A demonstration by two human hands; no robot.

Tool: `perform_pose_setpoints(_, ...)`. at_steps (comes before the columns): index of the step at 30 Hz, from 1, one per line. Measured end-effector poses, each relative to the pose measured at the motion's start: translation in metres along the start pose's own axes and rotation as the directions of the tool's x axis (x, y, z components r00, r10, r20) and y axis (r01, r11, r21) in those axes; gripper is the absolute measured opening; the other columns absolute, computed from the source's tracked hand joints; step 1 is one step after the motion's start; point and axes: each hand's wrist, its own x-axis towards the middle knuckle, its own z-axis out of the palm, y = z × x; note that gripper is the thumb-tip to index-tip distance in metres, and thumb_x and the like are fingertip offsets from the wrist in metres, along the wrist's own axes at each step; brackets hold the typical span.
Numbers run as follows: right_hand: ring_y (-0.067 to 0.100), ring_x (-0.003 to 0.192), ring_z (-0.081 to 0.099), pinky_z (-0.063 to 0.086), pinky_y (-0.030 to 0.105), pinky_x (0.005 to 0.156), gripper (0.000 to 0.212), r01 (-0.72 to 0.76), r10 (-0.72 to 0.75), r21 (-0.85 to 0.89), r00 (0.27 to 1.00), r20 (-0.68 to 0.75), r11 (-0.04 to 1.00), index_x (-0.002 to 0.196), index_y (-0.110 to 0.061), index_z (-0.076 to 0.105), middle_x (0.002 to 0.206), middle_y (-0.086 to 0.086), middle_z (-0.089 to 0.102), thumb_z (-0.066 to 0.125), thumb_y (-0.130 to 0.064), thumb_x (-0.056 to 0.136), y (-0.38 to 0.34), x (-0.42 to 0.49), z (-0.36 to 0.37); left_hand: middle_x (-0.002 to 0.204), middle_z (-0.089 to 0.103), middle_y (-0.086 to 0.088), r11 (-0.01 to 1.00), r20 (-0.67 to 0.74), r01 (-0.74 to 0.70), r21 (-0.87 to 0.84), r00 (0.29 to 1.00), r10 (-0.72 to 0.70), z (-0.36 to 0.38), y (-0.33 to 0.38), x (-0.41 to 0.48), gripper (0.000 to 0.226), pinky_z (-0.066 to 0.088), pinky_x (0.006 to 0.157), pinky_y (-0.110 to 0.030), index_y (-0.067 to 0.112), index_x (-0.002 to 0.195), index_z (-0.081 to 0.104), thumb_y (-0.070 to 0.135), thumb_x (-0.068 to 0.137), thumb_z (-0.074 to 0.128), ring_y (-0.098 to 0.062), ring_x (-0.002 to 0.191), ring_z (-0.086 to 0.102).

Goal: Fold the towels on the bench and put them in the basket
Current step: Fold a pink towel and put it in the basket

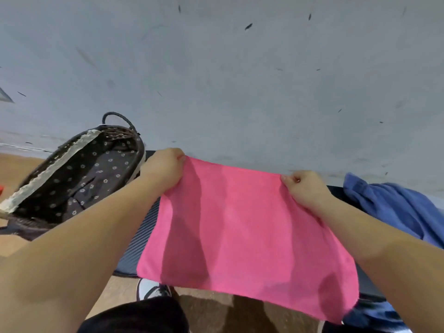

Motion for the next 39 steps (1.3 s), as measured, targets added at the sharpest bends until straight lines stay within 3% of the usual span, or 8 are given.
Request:
perform_pose_setpoints(7, 0.024, 0.111, 0.065, 0.042, 0.025, 0.089, 0.028, 0.089, -0.066, 0.200, 0.991, -0.119, 0.976, 0.123, -0.009, 0.066, 0.121, 0.007, 0.069, 0.058, -0.021, 0.100, -0.002, -0.014, 0.008, 0.155, 0.038, -0.017, 0.993, -0.008, -0.048, -0.110, 0.999, 0.047, 0.027, 0.006, -0.029, 0.052, 0.039, 0.112, -0.047, 0.010, 0.145, 0.049, 0.018, 0.095, 0.060, -0.039, 0.140, 0.040)
perform_pose_setpoints(12, 0.020, 0.111, 0.061, 0.041, 0.023, 0.094, 0.035, 0.175, -0.183, 0.097, 0.980, 0.075, 0.980, 0.129, -0.012, 0.065, 0.131, 0.007, 0.066, 0.060, -0.025, 0.097, -0.013, -0.078, -0.001, 0.170, 0.006, -0.016, 0.990, 0.285, -0.130, 0.062, 0.952, 0.107, 0.051, 0.027, -0.089, 0.077, 0.007, 0.127, -0.048, 0.023, 0.162, 0.020, 0.050, 0.098, 0.054, -0.039, 0.157, 0.000)
perform_pose_setpoints(18, 0.036, 0.154, -0.023, -0.006, 0.054, 0.124, 0.092, 0.111, 0.065, -0.377, 0.903, 0.425, 0.920, 0.159, -0.046, -0.006, 0.169, 0.004, -0.023, 0.029, -0.086, 0.085, 0.009, -0.131, 0.026, 0.166, -0.030, 0.000, 0.979, 0.363, -0.072, 0.189, 0.932, -0.001, 0.085, 0.007, -0.126, 0.080, -0.014, 0.117, -0.069, 0.047, 0.158, -0.013, 0.079, 0.092, 0.020, -0.038, 0.151, -0.029)
perform_pose_setpoints(24, 0.034, 0.144, -0.043, -0.020, 0.060, 0.119, 0.087, 0.163, 0.013, -0.466, 0.936, 0.350, 0.870, 0.151, -0.048, -0.029, 0.158, 0.004, -0.044, 0.005, -0.089, 0.082, 0.013, -0.133, 0.060, 0.167, -0.028, 0.004, 0.970, 0.233, -0.097, 0.223, 0.972, 0.044, 0.089, -0.024, -0.134, 0.077, -0.015, 0.118, -0.068, 0.051, 0.156, -0.014, 0.083, 0.089, 0.007, -0.035, 0.152, -0.029)
perform_pose_setpoints(29, 0.029, 0.147, -0.039, -0.023, 0.056, 0.118, 0.090, 0.273, -0.099, -0.392, 0.906, 0.410, 0.878, 0.156, -0.051, -0.015, 0.162, -0.003, -0.036, 0.014, -0.092, 0.081, 0.005, -0.123, 0.057, 0.168, -0.023, 0.001, 0.966, 0.189, -0.066, 0.250, 0.982, 0.018, 0.084, -0.033, -0.138, 0.076, -0.011, 0.119, -0.068, 0.048, 0.157, -0.015, 0.081, 0.091, 0.004, -0.036, 0.154, -0.023)
perform_pose_setpoints(33, 0.020, 0.158, 0.000, -0.001, 0.049, 0.128, 0.065, 0.246, -0.223, 0.007, 0.867, 0.444, 0.969, 0.153, -0.043, 0.040, 0.169, -0.009, 0.016, 0.048, -0.070, 0.094, 0.011, -0.123, 0.015, 0.170, -0.019, -0.003, 0.959, 0.195, -0.070, 0.273, 0.981, 0.016, 0.079, -0.021, -0.137, 0.072, -0.008, 0.120, -0.067, 0.042, 0.160, -0.009, 0.072, 0.097, 0.008, -0.037, 0.155, -0.019)
perform_pose_setpoints(35, 0.015, 0.138, 0.048, 0.031, 0.036, 0.121, 0.040, 0.215, -0.263, 0.173, 0.902, 0.343, 0.961, 0.133, -0.028, 0.066, 0.145, -0.006, 0.057, 0.060, -0.047, 0.098, 0.021, -0.125, -0.015, 0.170, -0.018, -0.005, 0.957, 0.161, -0.126, 0.262, 0.983, 0.086, 0.080, -0.003, -0.134, 0.071, -0.005, 0.122, -0.066, 0.037, 0.162, -0.004, 0.067, 0.099, 0.010, -0.036, 0.155, -0.018)
perform_pose_setpoints(39, 0.019, 0.087, 0.066, 0.053, 0.035, 0.085, 0.021, 0.055, -0.073, 0.117, 0.986, 0.150, 0.992, 0.092, -0.017, 0.073, 0.093, -0.003, 0.073, 0.061, -0.034, 0.096, 0.067, -0.114, -0.070, 0.171, -0.013, -0.006, 0.937, 0.128, -0.295, 0.187, 0.953, 0.275, 0.092, 0.057, -0.129, 0.078, -0.006, 0.123, -0.058, 0.032, 0.163, 0.005, 0.070, 0.094, 0.009, -0.033, 0.156, -0.015)
